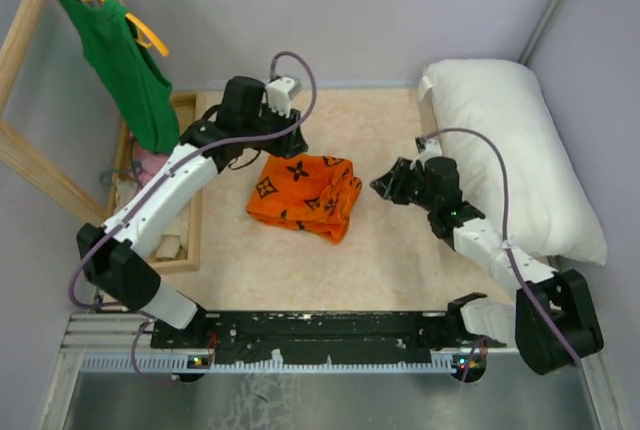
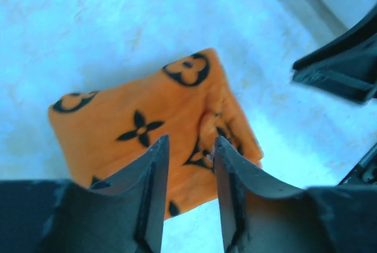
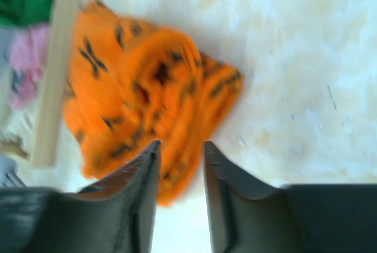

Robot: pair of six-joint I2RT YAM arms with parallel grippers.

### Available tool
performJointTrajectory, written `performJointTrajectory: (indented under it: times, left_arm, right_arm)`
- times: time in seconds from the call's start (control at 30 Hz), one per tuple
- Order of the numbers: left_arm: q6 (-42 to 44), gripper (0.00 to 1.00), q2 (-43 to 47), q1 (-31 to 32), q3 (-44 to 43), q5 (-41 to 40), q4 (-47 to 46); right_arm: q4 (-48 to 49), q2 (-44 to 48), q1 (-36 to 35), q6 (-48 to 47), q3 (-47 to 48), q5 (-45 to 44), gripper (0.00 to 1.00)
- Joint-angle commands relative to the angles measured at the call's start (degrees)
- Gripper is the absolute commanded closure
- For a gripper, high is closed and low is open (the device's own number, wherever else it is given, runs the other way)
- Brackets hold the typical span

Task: Remove the pillowcase from the pillow
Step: Fold the pillowcase at the center of the board, then adjust the pillowcase at the center of the board.

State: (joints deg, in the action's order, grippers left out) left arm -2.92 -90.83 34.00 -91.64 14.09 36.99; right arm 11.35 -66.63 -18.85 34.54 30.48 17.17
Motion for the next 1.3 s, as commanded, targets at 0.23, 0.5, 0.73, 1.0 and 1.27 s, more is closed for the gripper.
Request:
performJointTrajectory:
  times: [0.23, 0.5, 0.73, 1.0, 1.27]
  left_arm:
    - [-9.55, 1.00, 7.49, -1.40, 31.70, 8.80, -37.21]
    - [-12.33, 1.00, 4.42, 5.24, 45.79, 3.39, -49.50]
    - [-11.36, 1.00, 11.77, 5.66, 58.50, -3.82, -45.66]
    - [-6.11, 0.92, 18.18, 5.47, 54.30, -7.55, -37.02]
    - [-8.24, 0.86, 12.86, 5.51, 47.06, -4.02, -40.01]
  right_arm:
    - [-3.57, -18.32, -10.38, -4.01, 31.78, -7.13, 1.00]
    - [7.28, -35.88, -1.89, 1.37, 26.39, -2.64, 1.00]
    - [5.58, -31.80, -1.45, 1.08, 17.68, -3.88, 1.00]
    - [-1.45, -16.74, -4.61, -6.36, 23.13, -11.96, 1.00]
    - [1.98, -15.11, -13.71, -6.37, 27.17, -5.76, 1.00]
